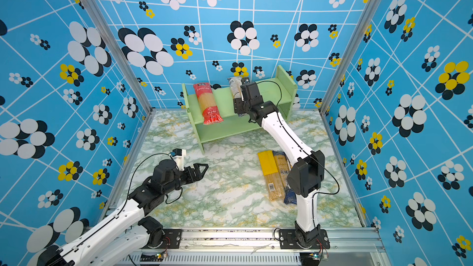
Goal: Arrange pasta packages on shelves
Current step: Place the pasta bag on the shelf.
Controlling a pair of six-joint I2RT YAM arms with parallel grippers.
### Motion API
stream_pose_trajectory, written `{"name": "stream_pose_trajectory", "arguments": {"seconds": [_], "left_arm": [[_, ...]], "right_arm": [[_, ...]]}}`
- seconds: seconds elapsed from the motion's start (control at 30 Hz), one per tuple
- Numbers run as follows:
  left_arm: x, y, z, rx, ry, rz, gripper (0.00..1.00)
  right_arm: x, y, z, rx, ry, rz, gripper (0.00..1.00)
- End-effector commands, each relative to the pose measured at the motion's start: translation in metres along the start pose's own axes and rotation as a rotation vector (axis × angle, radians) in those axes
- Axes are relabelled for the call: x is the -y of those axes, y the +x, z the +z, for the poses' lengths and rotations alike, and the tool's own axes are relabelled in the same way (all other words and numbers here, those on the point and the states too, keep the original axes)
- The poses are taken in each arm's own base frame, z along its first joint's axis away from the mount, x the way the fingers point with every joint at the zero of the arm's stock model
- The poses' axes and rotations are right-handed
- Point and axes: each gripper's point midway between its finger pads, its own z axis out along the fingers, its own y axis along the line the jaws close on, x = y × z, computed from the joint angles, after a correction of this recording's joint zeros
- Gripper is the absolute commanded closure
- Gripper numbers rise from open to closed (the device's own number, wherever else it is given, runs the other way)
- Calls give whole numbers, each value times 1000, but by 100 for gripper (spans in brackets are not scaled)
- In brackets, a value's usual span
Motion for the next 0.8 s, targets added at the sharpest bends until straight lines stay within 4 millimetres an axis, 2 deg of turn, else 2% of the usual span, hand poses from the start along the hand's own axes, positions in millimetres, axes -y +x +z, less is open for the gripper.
{"name": "stream_pose_trajectory", "arguments": {"seconds": [0.0, 0.2, 0.6, 0.77], "left_arm": [[3, -2, 0, 7, 15, 6, 1], [4, -4, -2, 7, 11, 15, 1], [9, -5, 2, -4, 24, 26, 1], [10, -6, 3, -3, 29, 29, 1]], "right_arm": [[10, 29, 7, -116, 42, -39, 16], [12, 16, -13, -96, 35, -65, 11], [9, -19, -66, -20, -52, -53, 8], [4, -24, -87, -25, -102, -44, 6]]}}
